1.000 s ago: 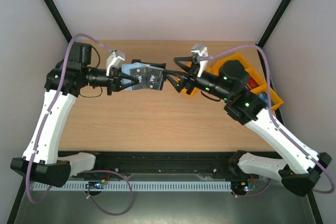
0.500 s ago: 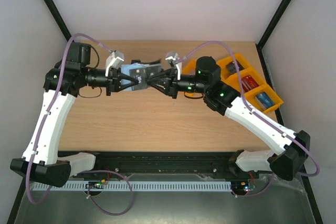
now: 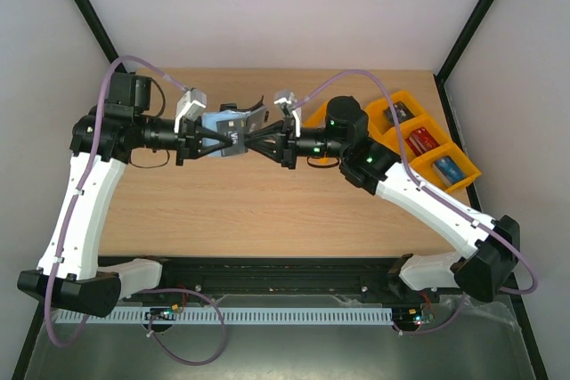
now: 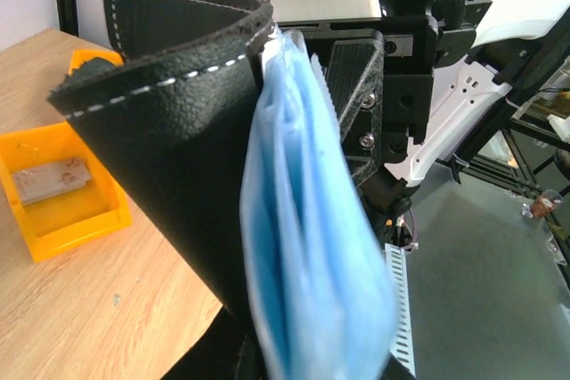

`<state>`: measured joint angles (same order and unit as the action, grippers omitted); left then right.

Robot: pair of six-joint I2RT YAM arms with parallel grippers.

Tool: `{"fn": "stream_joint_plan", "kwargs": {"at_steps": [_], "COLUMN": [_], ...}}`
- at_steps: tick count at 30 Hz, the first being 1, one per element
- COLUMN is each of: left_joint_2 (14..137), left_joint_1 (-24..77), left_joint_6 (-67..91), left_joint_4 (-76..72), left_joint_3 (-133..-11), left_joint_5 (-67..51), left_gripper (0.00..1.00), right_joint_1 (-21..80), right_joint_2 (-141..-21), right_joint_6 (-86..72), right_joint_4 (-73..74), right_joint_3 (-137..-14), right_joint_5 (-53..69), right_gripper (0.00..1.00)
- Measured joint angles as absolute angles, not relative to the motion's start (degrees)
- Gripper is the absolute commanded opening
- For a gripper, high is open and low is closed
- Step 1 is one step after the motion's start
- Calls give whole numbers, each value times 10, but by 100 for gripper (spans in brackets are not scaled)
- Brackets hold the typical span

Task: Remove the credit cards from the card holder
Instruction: Remove the credit card from the card holder.

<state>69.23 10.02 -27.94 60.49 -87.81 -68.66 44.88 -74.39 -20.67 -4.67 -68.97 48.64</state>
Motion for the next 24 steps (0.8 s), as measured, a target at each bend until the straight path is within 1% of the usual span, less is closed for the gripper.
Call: {"fn": "stream_joint_plan", "kwargs": {"at_steps": [6, 7, 8, 12, 13, 14, 17, 22, 23, 24], "left_joint_2": [693, 693, 693, 693, 692, 692, 692, 692, 692, 691], "left_joint_1": [100, 100, 100, 99, 99, 99, 101, 99, 99, 98], "left_joint_6": [-257, -254, -252, -244, -242, -241, -240, -239, -239, -239], "left_joint_4": [588, 586, 585, 581, 581, 580, 580, 576, 575, 575], "left_joint_3": [-869, -866, -865, -863, -863, -863, -861, -850, -849, -848], "left_joint_5": [-694, -694, -695, -699, -703, -705, -714, -725, -728, -730], "left_gripper": [2, 2, 2, 2, 6, 12, 21, 27, 27, 25], "right_joint_1": [459, 462, 463, 465, 465, 465, 460, 453, 451, 449], "right_joint_2": [-758, -760, -763, -767, -766, -764, -756, -738, -735, -733], "right_joint_6": [-224, -226, -228, -234, -235, -236, -236, -236, -236, -234], "right_joint_4": [-85, -89, -94, -108, -111, -116, -128, -126, -124, -121], "right_joint_3": [-689, -690, -690, -689, -688, -685, -673, -657, -657, -657], "right_joint_5": [497, 497, 498, 512, 516, 517, 517, 517, 516, 515], "right_gripper": [10, 8, 3, 2, 2, 2, 2, 2, 2, 2]}}
